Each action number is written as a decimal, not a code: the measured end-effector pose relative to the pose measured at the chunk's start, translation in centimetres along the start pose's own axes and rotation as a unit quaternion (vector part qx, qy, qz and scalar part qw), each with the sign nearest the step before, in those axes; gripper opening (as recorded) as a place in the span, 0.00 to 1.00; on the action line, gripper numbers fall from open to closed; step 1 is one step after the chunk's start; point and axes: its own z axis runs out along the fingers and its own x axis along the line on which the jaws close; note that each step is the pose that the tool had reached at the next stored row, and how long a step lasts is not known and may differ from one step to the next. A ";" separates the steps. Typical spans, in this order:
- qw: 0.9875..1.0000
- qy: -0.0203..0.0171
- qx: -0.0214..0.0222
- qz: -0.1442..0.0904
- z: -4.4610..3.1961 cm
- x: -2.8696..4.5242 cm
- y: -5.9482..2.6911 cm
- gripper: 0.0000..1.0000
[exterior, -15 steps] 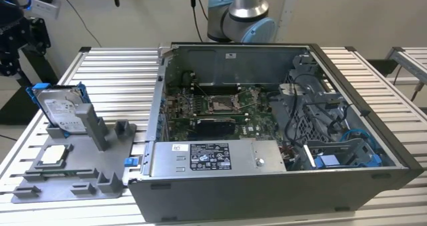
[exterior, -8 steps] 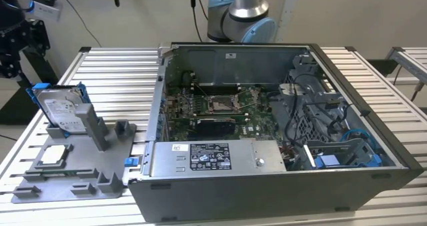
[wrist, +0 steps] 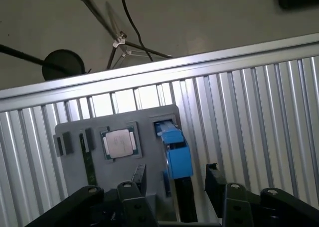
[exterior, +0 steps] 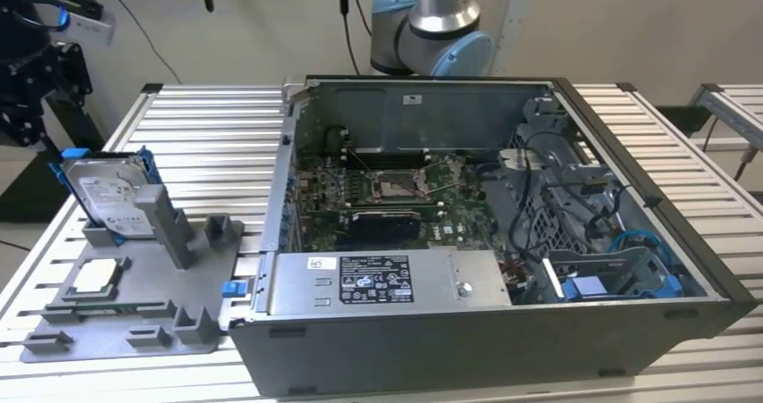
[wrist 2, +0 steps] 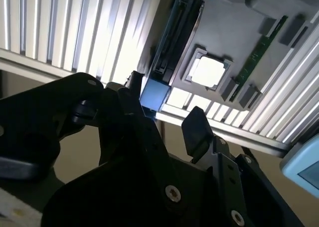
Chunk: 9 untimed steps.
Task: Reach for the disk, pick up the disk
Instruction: 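Pick up the disk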
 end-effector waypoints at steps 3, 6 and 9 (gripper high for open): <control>1.000 -0.002 -0.001 -0.005 0.35 0.01 -0.01 1.00; 1.000 -0.004 0.000 -0.009 0.70 0.01 -0.02 1.00; 1.000 -0.006 0.001 -0.012 1.01 0.02 -0.03 1.00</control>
